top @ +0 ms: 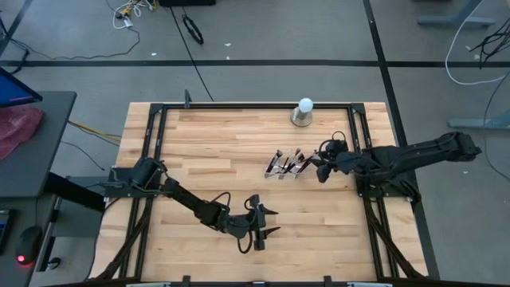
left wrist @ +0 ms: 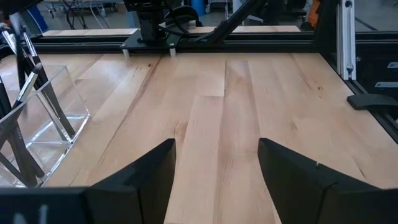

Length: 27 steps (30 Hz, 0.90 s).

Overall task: Put items in baskets/containers
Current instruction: Put the black eyeshadow brush into the transparent organizer, then return to Home Position

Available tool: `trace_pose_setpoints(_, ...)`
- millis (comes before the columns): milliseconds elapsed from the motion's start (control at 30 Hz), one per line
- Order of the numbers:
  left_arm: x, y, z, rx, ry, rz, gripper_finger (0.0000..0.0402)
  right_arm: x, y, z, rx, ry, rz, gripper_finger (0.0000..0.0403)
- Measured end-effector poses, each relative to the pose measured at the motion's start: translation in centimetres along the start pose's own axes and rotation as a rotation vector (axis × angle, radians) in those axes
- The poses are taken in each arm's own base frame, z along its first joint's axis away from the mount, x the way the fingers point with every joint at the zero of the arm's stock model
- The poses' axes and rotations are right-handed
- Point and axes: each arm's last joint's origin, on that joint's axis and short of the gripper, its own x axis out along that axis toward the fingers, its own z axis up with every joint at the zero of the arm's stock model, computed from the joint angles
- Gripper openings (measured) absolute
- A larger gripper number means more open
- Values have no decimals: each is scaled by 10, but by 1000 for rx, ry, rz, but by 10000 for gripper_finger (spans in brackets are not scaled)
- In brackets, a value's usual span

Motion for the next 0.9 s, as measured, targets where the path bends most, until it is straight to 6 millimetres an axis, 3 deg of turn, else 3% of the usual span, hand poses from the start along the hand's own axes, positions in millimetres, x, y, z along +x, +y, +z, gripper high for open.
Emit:
trace_pose_setpoints(200, 0, 0, 0, -5, 0, 0, 234, -8, 3, 7, -52, 84, 42, 183)
trace_pose_setpoints(400, 0, 0, 0, -44, -3, 15, 234, -11, 2, 20, -127, 15, 29, 179)
trace_pose_setpoints(533, -8, 2, 9, -65, 11, 63, 225, -19, 14, 28, -154, -38, 132, 150)
trace_pose_setpoints(667, -32, -3, 31, -42, 24, 94, 196, -27, 35, 15, -200, -51, 321, 90)
trace_pose_setpoints(800, -64, -12, 53, 26, 19, 115, 150, -31, 55, -12, -263, -64, 506, 17)
trace_pose_setpoints(900, -84, -17, 62, 67, 33, 119, 108, -33, 67, -30, -291, -124, 646, 12)
